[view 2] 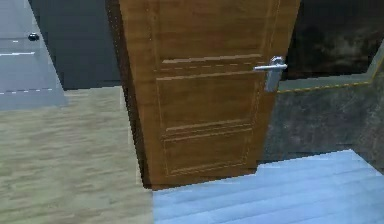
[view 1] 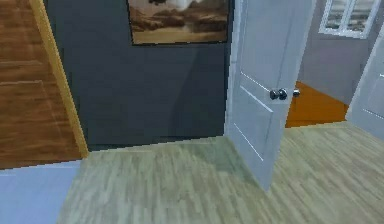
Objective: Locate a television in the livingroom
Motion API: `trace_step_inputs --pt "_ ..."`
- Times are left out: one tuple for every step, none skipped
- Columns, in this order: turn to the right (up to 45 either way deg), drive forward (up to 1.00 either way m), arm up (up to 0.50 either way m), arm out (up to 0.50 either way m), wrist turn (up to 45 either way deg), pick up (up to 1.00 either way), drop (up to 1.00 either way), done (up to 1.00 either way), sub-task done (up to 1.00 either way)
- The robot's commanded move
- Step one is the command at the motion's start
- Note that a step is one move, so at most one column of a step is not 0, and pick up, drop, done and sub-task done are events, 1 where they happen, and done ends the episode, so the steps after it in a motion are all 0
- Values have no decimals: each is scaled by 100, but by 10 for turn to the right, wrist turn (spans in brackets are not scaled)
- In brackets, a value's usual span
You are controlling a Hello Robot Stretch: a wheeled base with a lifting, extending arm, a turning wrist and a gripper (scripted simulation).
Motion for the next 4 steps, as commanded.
trace_step_inputs --pt "60 0 0 0 0 0 0 0 0" --pt "0 45 0 0 0 0 0 0 0" --pt "-450 0 0 0 0 0 0 0 0" --pt "-270 0 0 0 0 0 0 0 0"
